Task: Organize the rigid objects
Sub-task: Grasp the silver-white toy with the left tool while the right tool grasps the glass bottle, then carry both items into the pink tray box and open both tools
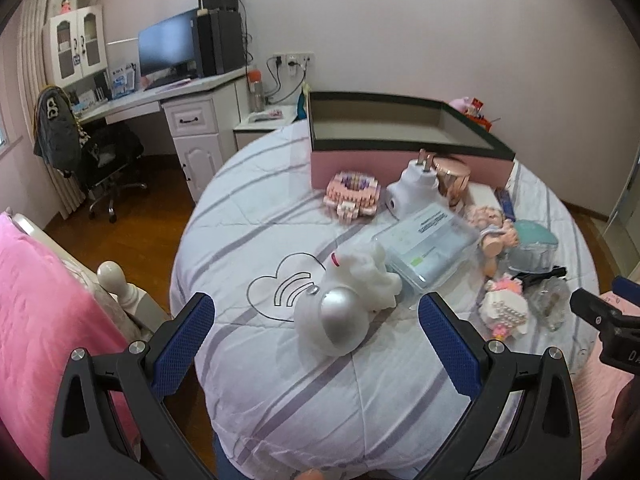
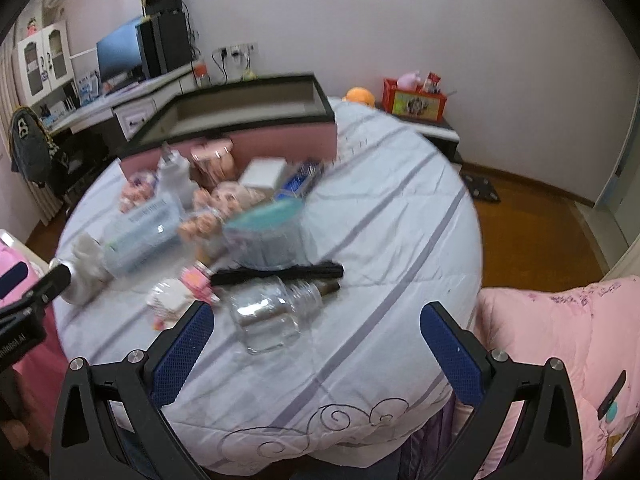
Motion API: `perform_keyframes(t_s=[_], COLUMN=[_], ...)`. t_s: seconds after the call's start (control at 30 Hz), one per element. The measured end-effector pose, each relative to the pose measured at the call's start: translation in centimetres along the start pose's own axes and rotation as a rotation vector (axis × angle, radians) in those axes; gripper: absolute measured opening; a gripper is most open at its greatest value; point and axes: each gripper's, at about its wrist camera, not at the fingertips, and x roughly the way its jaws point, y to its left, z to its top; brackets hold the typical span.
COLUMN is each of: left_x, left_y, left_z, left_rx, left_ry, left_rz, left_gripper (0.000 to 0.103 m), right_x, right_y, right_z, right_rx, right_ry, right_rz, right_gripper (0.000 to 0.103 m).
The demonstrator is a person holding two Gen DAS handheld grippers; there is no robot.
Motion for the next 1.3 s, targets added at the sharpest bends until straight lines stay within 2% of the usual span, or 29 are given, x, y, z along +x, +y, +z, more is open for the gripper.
perform_keyframes(t_s=[0.23,0.37,0.43,0.47,0.57,0.63,0.8,1.03,1.3], left_x=[3.4,5.2,6.0,6.5,6.8,6.8,6.8,5.9,4.4], left_y=[0.0,0.5,0.5,0.4,0.2,0.3,1.0,1.4,1.5], left_z=[0.3,0.5,0.5,0.4,0.7,1.0,1.3,1.1,2.3], left_rx=[0.015,-0.004,0.003,0.012,0.04,0.036,0.025,0.013,-0.005], left_ry=[0.055,0.084,0.109,0.127,0.121,0.124,0.133,0.122,0.1], left_rz=[-0.002,-0.043,-0.061,-0.073,-0.069,-0.084,-0.124,-0.112,-0.133], left_gripper=[0.103,0.102,0.094,0.085,0.071,0.055,0.054,0.053,0.05], right_x=[3.1,4.4,4.5,4.6,4.5,4.5,4.2,3.2,0.7], right_y=[0.2,0.9,1.1,1.2,1.1,0.8,0.4,-0.3,-0.5], right_z=[0.0,-0.1,-0.1,0.0,-0.1,0.0,0.0,0.0,1.3], right_rx=[0.003,-0.003,-0.019,-0.027,-0.035,-0.03,-0.016,0.004,0.006], right_ry=[0.068,0.072,0.062,0.057,0.04,0.034,0.026,0.018,-0.035], right_rz=[0.091,0.08,0.066,0.061,0.061,0.063,0.082,0.116,0.147], right_gripper=[0.103,0.103,0.097,0.095,0.081,0.078,0.077,0.078,0.078])
